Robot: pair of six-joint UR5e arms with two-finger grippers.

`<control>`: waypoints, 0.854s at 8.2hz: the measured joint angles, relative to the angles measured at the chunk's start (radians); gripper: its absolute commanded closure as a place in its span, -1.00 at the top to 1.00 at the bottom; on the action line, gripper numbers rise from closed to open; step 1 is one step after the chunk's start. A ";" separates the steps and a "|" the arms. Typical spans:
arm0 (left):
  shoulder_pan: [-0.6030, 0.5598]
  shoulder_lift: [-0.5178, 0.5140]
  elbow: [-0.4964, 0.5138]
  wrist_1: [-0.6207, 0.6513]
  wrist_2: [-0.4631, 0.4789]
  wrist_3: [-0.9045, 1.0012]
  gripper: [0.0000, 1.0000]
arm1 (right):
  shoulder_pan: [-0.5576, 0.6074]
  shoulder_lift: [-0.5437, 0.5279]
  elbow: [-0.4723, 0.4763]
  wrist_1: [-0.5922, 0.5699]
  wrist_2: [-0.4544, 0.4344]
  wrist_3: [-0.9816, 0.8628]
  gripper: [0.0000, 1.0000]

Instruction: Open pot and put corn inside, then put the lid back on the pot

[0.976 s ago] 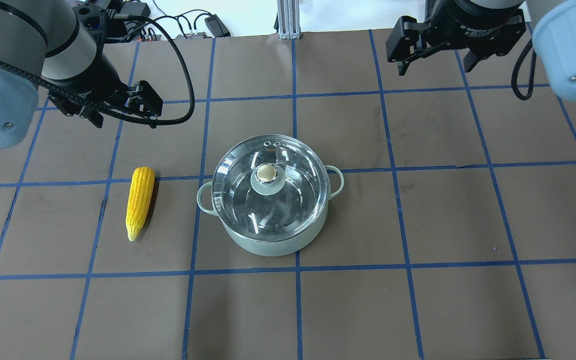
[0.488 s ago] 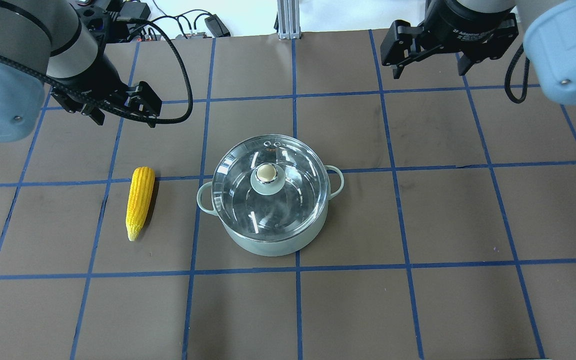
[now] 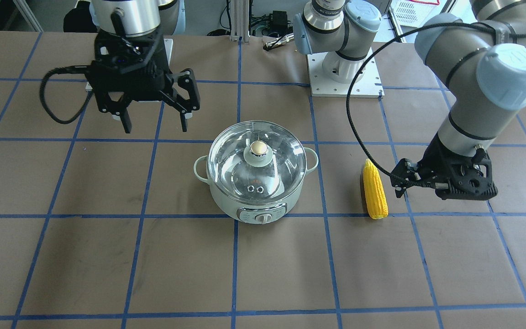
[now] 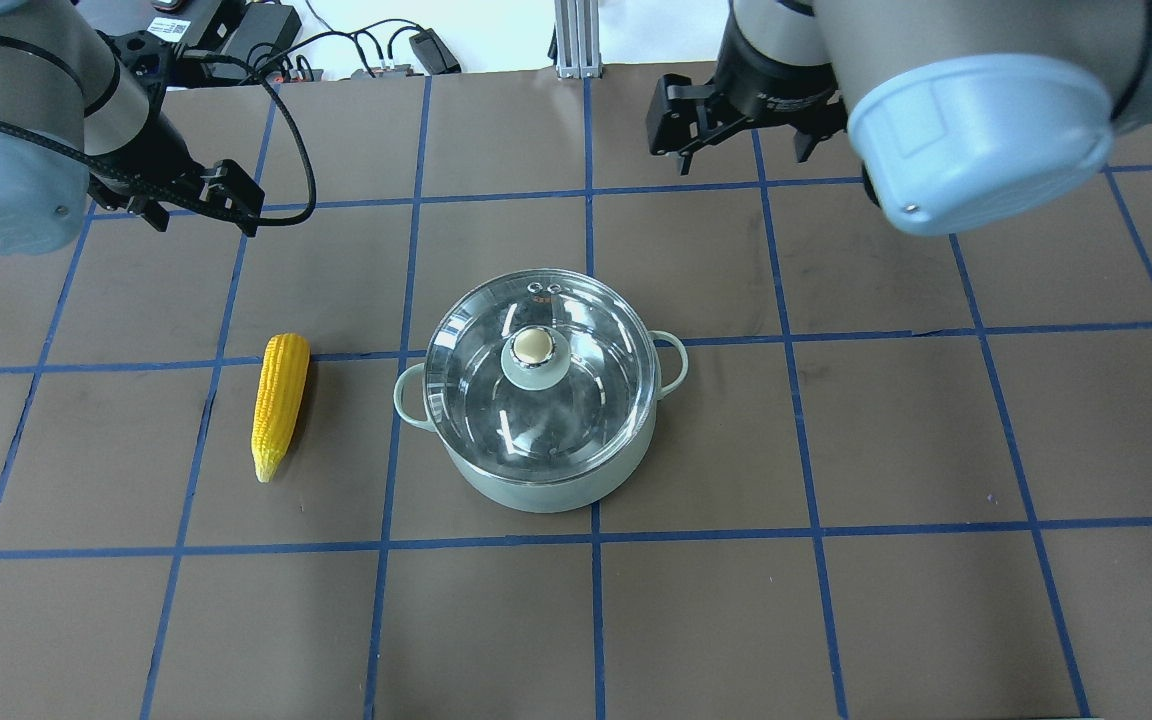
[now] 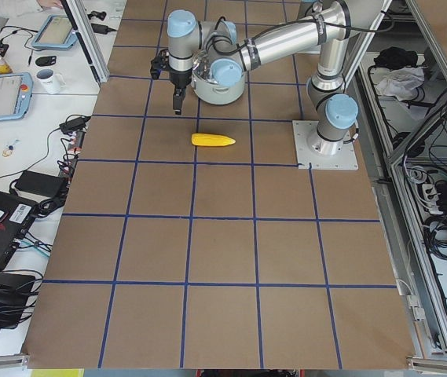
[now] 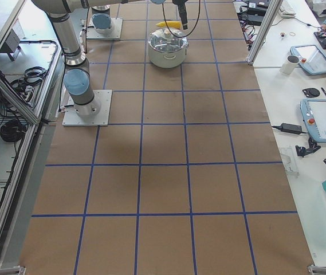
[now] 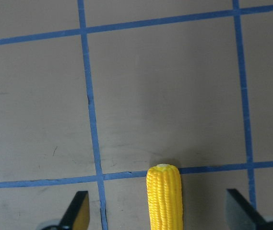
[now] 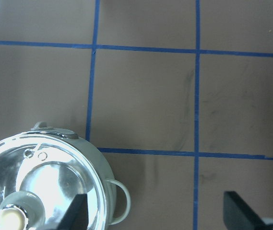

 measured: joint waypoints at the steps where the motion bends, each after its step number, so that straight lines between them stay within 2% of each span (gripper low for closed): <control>1: 0.023 -0.053 -0.002 0.020 0.000 0.026 1.00 | 0.054 0.032 0.001 -0.018 0.002 0.077 1.00; 4: 0.040 -0.159 -0.018 0.026 -0.003 0.035 1.00 | 0.207 0.148 0.002 -0.095 -0.020 0.257 1.00; 7: 0.041 -0.177 -0.105 0.021 -0.004 0.020 1.00 | 0.287 0.224 0.016 -0.120 -0.020 0.373 1.00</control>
